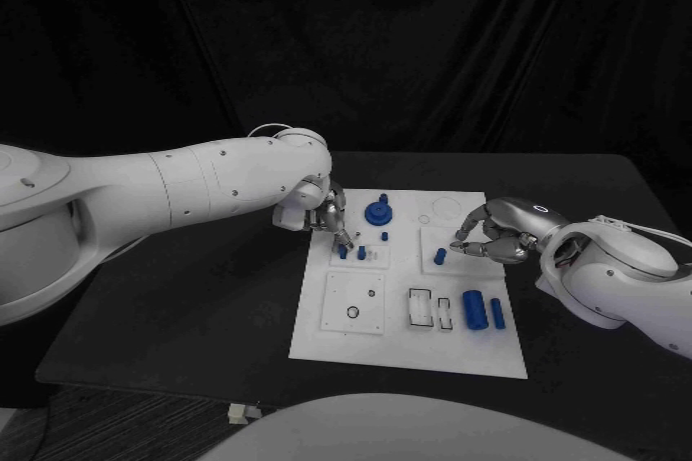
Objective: Assemble the parts on the task board
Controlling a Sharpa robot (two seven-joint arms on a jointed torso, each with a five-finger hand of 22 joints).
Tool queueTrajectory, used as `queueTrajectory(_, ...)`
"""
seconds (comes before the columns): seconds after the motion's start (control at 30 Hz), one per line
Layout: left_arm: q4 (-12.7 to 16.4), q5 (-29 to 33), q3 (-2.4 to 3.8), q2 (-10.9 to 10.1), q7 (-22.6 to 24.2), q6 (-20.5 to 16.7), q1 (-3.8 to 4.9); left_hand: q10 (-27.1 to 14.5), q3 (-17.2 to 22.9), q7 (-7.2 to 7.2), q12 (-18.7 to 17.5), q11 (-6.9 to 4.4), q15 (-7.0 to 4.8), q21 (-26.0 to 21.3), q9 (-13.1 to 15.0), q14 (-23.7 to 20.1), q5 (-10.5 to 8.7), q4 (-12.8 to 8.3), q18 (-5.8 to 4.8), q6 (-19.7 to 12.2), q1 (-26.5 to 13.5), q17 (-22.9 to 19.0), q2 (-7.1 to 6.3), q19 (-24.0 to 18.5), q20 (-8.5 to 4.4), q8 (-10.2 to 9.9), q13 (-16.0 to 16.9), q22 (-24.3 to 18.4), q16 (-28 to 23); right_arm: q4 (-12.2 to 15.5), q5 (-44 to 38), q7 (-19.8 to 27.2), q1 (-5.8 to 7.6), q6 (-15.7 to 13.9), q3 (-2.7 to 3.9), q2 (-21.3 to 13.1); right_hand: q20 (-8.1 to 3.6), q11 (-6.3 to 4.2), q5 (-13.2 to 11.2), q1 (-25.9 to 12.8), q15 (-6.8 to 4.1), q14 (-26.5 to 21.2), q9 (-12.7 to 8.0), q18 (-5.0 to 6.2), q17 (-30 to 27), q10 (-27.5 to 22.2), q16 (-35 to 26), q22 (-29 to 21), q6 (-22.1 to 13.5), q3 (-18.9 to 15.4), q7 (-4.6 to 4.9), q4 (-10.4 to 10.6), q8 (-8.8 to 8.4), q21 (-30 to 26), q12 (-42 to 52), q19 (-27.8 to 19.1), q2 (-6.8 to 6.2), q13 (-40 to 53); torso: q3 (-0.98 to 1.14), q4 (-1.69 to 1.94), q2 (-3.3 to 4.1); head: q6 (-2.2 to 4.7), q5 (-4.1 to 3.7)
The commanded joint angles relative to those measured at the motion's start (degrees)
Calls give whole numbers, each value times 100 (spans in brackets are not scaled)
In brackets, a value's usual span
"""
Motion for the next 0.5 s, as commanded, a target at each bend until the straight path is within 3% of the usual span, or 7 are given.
queueTrajectory(0.03,-3,34,-4,14,128,-73,-27,594,119,13,14,-14,-13,-31,-119,595,-6,-11,27,69,46,1510,-27,266,-8,-102,1495,1303,15,7,-8,-101,-14,39,3,7,-4,-14,23,72,-31,520,-9,81,1235,597,-24,1034,6,-12,1,-21,-19,-28,20,-43,-7,1509,1,0,5,-1,5)
queueTrajectory(0.13,-8,34,-4,20,173,-126,-33,594,300,33,14,-3,-4,-39,-315,595,48,-51,28,126,43,1510,-91,265,0,-248,1495,1304,15,4,-8,-107,-14,47,3,12,-4,-14,23,73,-31,519,-9,83,1232,597,-26,1031,6,-11,0,-22,-19,-37,20,-48,-6,1509,-2,-2,6,-1,6)
queueTrajectory(0.5,2,34,-4,20,221,-218,-47,594,683,7,14,-24,-20,-16,-508,595,72,-285,22,297,119,1510,-231,283,-9,-342,1495,1313,15,-2,-8,-155,-14,93,3,21,-5,-17,41,144,-33,511,-8,92,1209,597,-42,1020,18,18,-5,-49,-16,-77,20,-64,10,1509,3,0,-6,-1,23)
